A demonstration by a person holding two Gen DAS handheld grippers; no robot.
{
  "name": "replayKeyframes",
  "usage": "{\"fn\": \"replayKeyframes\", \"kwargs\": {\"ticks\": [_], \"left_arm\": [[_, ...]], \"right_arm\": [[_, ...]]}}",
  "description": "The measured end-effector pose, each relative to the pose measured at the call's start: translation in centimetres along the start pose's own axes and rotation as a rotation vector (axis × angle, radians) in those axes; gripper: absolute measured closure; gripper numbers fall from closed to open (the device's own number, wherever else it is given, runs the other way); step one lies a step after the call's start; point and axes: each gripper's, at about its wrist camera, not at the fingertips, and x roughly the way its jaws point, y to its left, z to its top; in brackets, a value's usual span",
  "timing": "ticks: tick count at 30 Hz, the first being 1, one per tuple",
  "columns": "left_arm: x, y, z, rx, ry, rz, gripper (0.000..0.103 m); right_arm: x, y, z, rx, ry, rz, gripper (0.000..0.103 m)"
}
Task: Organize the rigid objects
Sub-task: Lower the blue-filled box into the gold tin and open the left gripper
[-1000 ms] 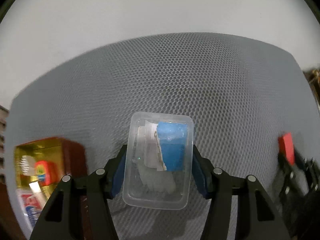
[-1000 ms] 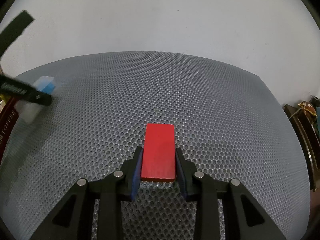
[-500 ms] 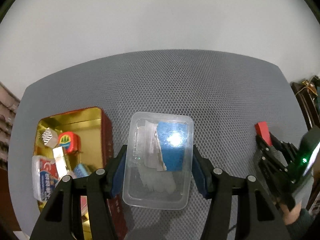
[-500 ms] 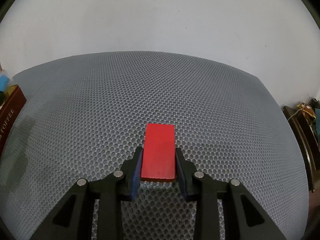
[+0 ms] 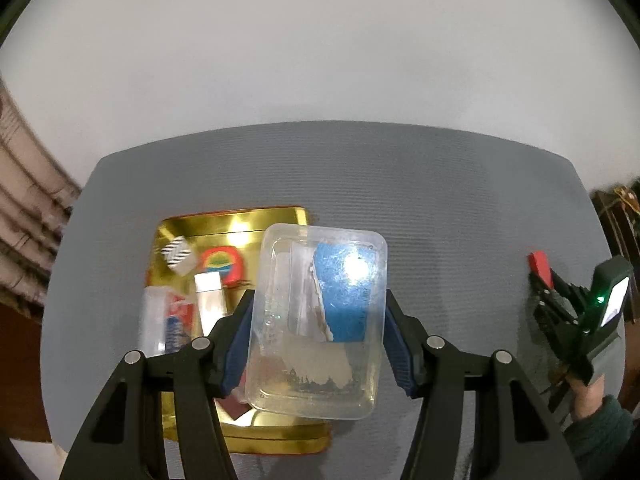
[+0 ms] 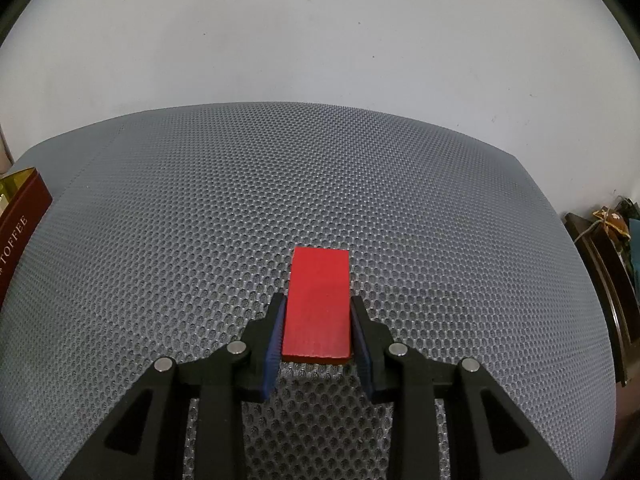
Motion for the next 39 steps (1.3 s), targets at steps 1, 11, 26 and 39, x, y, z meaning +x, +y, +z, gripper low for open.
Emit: {"fn": "replayKeyframes", "kwargs": {"ticks": [1, 11, 26, 39], "left_arm": [[0.0, 0.8, -0.1, -0.010, 0.002, 0.010, 0.048], [0.4, 6.8, -0.8, -0.083, 0.015, 0.071, 0.048], [3.9, 10.8, -2.1, -0.134, 0.072, 0.095, 0.048], [6.9, 10.9, -1.3, -0.114, 0.082, 0.140, 0.048]], "right_arm": [[0.0, 0.1, 0.0, 0.002, 0.000, 0.003, 0.071], [0.9, 0.1, 0.3, 0.006, 0.001, 0.006, 0.071], [0.7, 0.7, 0.2, 0.003, 0.000, 0.002, 0.071], [1.1, -0.2, -0.2, 0.010, 0.000, 0.007, 0.071]]}}
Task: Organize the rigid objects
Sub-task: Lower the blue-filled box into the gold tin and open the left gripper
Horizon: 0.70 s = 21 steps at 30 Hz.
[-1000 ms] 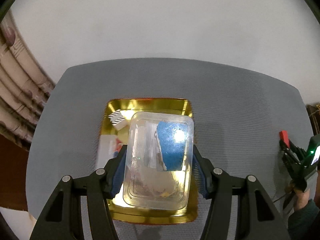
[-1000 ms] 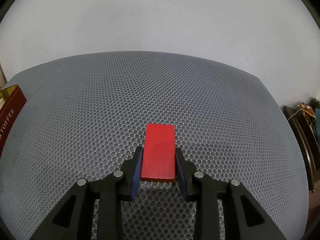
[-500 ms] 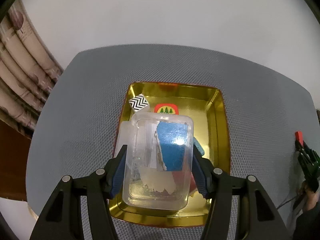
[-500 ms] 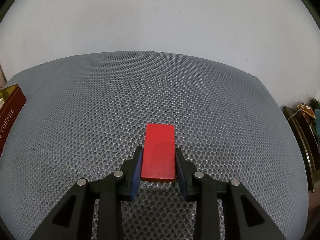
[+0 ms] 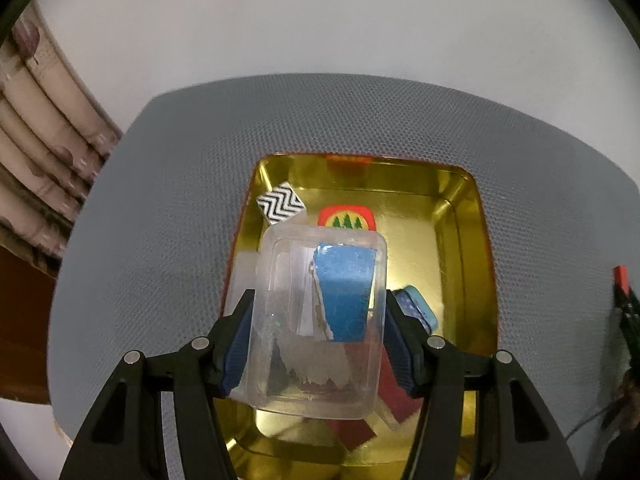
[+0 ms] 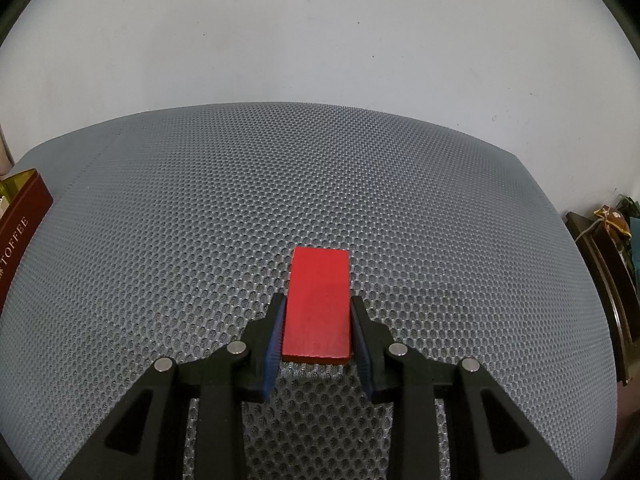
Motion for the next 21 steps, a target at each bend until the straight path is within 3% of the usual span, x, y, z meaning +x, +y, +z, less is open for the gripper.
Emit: {"fn": "replayKeyframes", "kwargs": {"ticks": [9, 15, 21], "left_arm": [[0.7, -1.3, -0.1, 0.087, -0.036, 0.068, 0.047], [0.5, -1.6, -0.1, 0.087, -0.060, 0.052, 0.041], [-2.0, -1.2, -0.8, 0.078, -0.141, 0.023, 0.030]], "right_arm": [[0.3, -0.2, 0.1, 0.006, 0.000, 0.004, 0.072], [0.5, -0.1, 0.2, 0.005, 0.000, 0.003, 0.072], [0.6, -0.1, 0.3, 0.002, 0.000, -0.001, 0.072]]}}
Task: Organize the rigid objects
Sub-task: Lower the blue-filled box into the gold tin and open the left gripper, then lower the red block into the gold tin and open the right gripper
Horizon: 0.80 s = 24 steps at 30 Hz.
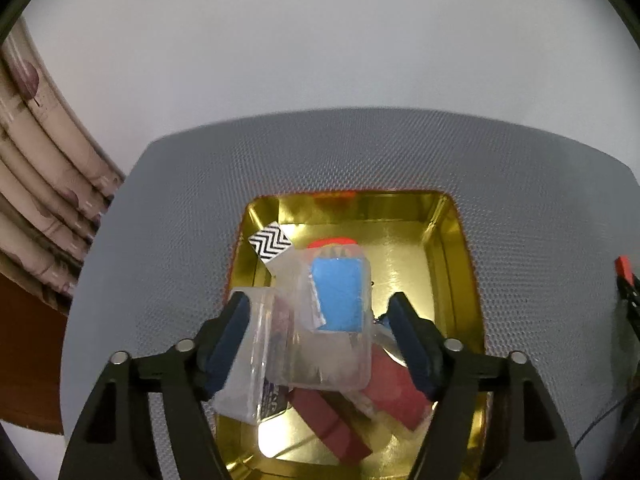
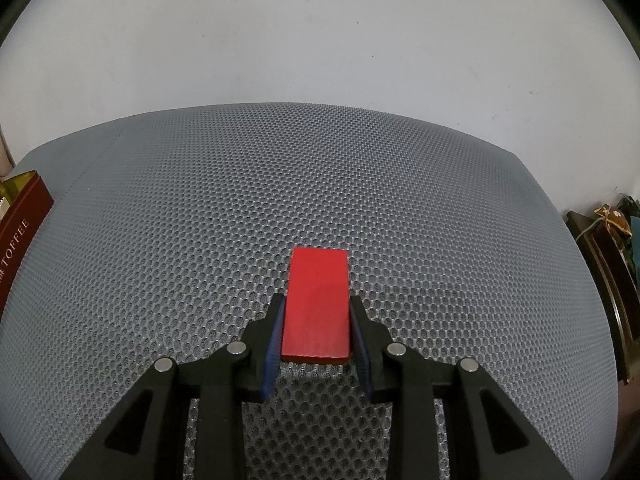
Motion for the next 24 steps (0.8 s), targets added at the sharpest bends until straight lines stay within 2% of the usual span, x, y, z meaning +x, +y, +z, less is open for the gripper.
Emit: {"fn": "replayKeyframes", "kwargs": {"ticks": [2, 5, 9, 14, 19, 24], "left_arm": [[-1.0, 0.0, -0.3, 0.007, -0.018, 0.017, 0.022], [-2.7, 0.2, -1.3, 0.005, -0.041, 0.044, 0.017], [-3.9, 0.8, -2.8, -0.011, -0.044, 0.042, 0.014], [-5.3, 1.5, -5.1, -0.011, -0.069, 0.098, 0.013], [-5.6, 2.8, -6.5, -0.071, -0.049, 0.084, 0.013], [-6.4, 4.4, -7.7, -0.130, -0.069, 0.121, 0.013]], "right_arm": [[0.0, -0.1, 0.0, -0.001, 0.000, -0.003, 0.073], [0.1, 0.0, 0.1, 0.001, -0.001, -0.003, 0.073], [-0.9, -0.3, -0.2, 0.032, 0.006, 0.016, 0.073], [-2.2, 0.7, -0.1, 0.035, 0.006, 0.047, 0.073], [-4.9, 3.8, 1.1, 0.001, -0.021, 0.122, 0.073], [-7.9, 9.0, 2.7, -0.076, -0.057, 0.230, 0.073]]}}
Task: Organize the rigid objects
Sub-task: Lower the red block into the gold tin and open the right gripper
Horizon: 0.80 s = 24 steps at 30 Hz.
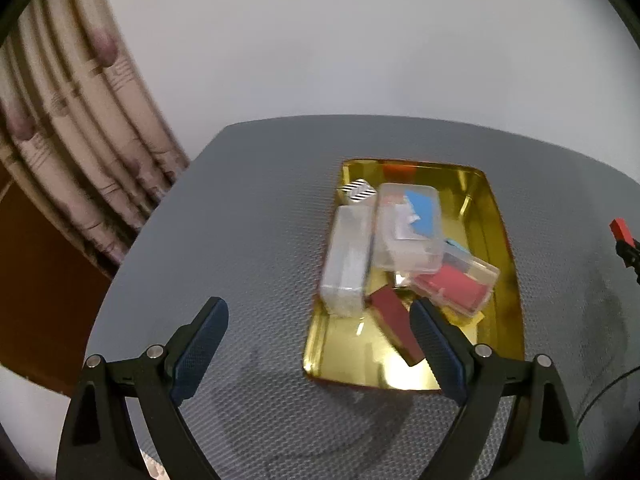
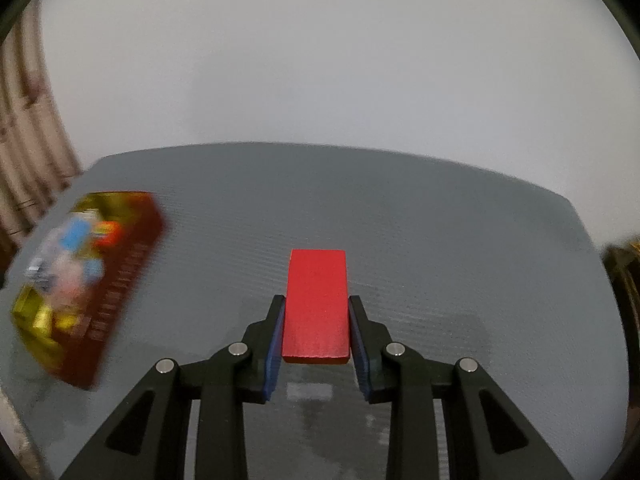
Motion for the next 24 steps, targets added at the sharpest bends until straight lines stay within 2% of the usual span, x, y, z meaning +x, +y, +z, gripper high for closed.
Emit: {"fn": "replayKeyframes", "kwargs": {"ticks": [4, 8, 12, 18, 24], "left_arm": [[-0.4, 1.2, -0.6, -0.023, -0.008, 0.028, 0.013], [-0.3, 1.8, -1.4, -0.049, 0.006, 0.026, 0.013], [0.0, 2.4, -1.9, -0.066, 0.019, 0.036, 0.013], [0.3, 3.1, -2.1, -0.089, 0.031, 0.035, 0.013], [0.6, 3.0, -2.4, -0.094, 0.042, 0.027, 0.013]], "right_arm": [[-0.7, 5.9, 1.7, -0.086, -0.007, 0.118, 0.073], [-1.4, 12.3, 1.9, -0.170, 0.003, 0.209, 0.073], [-0.6, 17.5, 2.3, -0.253, 0.032, 0.267, 0.073], [0.3, 22.1, 2.4, -0.321, 0.061, 0.272, 0.073], [1.6, 23.9, 2.5, -0.340, 0.079, 0.222, 0.073]]}}
